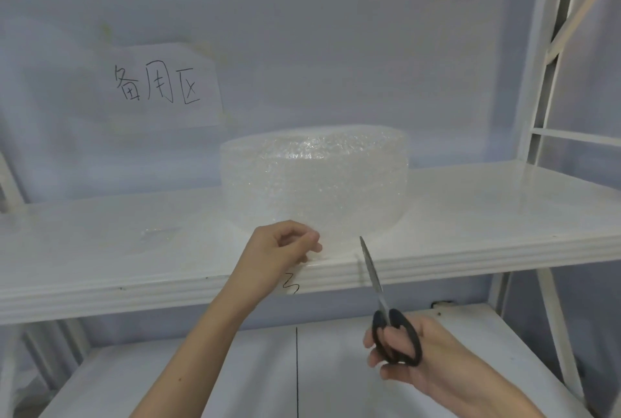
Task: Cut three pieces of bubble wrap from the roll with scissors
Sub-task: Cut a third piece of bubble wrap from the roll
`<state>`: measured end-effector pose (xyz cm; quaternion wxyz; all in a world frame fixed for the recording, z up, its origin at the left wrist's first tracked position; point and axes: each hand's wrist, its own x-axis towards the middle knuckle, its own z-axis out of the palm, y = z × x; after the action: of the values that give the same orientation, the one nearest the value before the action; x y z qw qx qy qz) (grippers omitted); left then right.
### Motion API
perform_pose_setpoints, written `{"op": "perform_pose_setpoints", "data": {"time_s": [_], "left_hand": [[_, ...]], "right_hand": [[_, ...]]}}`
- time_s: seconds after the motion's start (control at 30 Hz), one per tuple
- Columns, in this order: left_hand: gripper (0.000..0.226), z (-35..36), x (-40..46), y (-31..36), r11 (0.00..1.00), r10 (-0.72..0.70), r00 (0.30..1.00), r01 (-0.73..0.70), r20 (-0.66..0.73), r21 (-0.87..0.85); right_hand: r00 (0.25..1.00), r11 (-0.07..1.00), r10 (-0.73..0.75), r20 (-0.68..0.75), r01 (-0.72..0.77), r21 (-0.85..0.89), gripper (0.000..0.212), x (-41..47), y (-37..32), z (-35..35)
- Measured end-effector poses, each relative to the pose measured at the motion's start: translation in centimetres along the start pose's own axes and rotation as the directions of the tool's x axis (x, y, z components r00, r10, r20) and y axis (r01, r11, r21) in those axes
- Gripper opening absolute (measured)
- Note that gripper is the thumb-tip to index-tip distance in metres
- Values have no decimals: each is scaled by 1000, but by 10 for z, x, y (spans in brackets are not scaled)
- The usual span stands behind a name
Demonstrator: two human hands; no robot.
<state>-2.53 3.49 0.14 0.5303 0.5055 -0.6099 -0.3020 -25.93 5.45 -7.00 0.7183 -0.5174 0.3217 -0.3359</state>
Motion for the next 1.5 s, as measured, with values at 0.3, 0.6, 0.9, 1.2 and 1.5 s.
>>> {"op": "perform_pose_setpoints", "data": {"time_s": [0.3,0.6,0.9,1.2,1.5], "left_hand": [[14,1,-1,-2,1000,-25,999,24,-40,-12],[15,3,-4,1,998,-44,998,41,-45,-53],[13,1,-5,5,995,-42,999,43,13,-89],[15,0,-5,4,996,-58,997,55,-46,-72],[12,1,-6,4,998,-42,999,40,-31,-48]], "right_hand": [[994,996,85,69,-85,-14,14,21,21,22],[976,996,-34,217,15,91,65,40,19,19],[956,989,-148,254,142,41,63,57,-2,35],[959,977,-211,190,211,18,48,56,-2,39],[975,973,-212,71,217,-76,43,56,-4,45]]}}
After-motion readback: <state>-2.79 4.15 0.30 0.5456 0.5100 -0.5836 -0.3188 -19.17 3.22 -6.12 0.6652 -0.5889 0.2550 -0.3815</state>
